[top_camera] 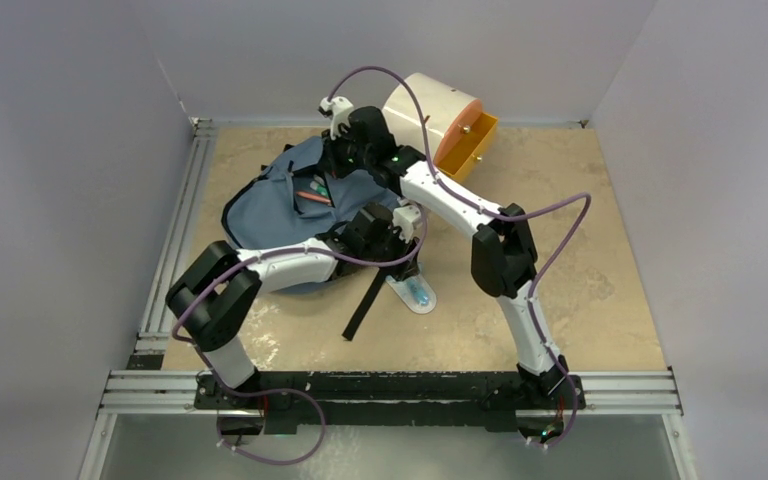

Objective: Pack the student bag
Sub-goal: Pick up the stationery from the center of the board.

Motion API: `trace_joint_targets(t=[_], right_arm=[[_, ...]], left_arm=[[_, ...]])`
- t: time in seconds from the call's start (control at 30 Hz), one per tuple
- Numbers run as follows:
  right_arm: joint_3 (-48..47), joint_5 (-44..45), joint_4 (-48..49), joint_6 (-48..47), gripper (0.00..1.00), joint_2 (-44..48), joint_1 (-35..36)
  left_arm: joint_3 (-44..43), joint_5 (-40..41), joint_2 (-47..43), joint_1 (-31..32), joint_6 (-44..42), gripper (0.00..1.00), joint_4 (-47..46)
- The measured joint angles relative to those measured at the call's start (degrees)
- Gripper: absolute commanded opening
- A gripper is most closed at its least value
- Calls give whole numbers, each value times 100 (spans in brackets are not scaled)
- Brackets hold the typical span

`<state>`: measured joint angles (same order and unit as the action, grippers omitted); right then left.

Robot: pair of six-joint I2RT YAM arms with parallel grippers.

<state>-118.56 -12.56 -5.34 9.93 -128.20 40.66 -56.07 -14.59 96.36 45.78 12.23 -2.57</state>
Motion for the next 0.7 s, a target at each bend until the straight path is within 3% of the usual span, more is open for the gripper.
trace_joint_targets(t=[0.7], right_arm=[[-367,-192,-251,-291,0,-203,17]], left_arm=[[-855,284,918,0,-1097,47,525]])
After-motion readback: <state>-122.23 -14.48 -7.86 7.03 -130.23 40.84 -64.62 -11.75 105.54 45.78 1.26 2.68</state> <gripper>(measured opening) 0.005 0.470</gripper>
